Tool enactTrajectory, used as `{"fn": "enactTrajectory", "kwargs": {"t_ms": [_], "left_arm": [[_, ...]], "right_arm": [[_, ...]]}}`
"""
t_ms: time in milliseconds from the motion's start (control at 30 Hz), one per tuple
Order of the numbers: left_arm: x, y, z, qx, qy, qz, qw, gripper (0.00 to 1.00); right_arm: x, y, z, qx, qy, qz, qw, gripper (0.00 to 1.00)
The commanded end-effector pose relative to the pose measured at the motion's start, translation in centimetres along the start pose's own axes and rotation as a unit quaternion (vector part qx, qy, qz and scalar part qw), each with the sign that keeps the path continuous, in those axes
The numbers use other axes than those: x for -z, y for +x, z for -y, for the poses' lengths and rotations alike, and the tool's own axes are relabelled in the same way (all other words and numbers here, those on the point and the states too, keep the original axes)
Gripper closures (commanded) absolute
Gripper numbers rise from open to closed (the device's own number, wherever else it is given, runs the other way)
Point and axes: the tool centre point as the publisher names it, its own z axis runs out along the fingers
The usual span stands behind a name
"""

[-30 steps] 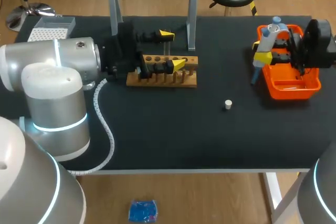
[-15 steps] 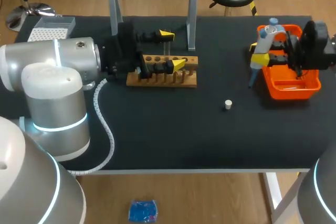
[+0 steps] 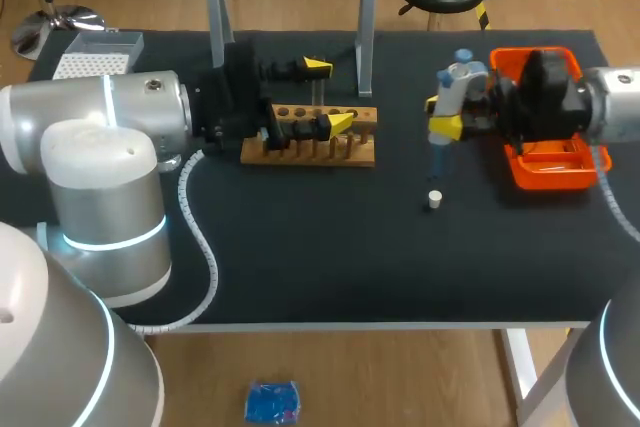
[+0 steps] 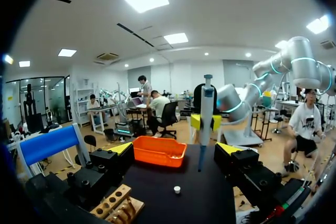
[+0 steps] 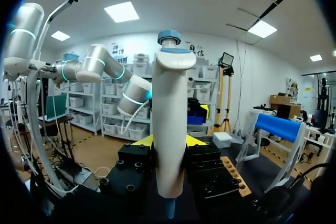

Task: Invert the test tube, pick up the pipette, mount the tip to pipette, aspirate from beaker and dispense into the tube, eject the tip, return the pipette, and cap with the stopper.

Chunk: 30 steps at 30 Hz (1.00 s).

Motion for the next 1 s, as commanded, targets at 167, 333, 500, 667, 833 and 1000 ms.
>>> {"fn": "enactTrajectory", "kwargs": {"t_ms": [167, 333, 500, 667, 833, 1000], "left_arm": [[0.0, 0.0, -0.1, 0.000, 0.001, 0.001, 1.000, 0.00], [0.0, 0.0, -0.1, 0.000, 0.001, 0.001, 1.000, 0.00], [0.0, 0.0, -0.1, 0.000, 0.001, 0.001, 1.000, 0.00], [0.0, 0.0, -0.1, 0.000, 0.001, 0.001, 1.000, 0.00], [0.0, 0.0, -0.1, 0.000, 0.001, 0.001, 1.000, 0.00], [0.0, 0.0, -0.1, 0.000, 0.001, 0.001, 1.000, 0.00]], "right_arm": [[-3.8, 0.1, 1.1, 0.000, -0.003, -0.015, 1.000, 1.00], [-5.1, 0.3, 1.4, 0.005, -0.004, -0.024, 1.000, 1.00], [-6.3, 0.4, 1.9, 0.007, -0.004, -0.029, 1.000, 1.00], [-7.4, 0.1, 2.2, 0.009, -0.006, -0.030, 0.999, 1.00], [-8.6, -1.0, 2.4, -0.003, -0.012, -0.027, 1.000, 1.00], [-9.7, -2.1, 2.5, -0.004, -0.012, -0.026, 1.000, 1.00]]}}
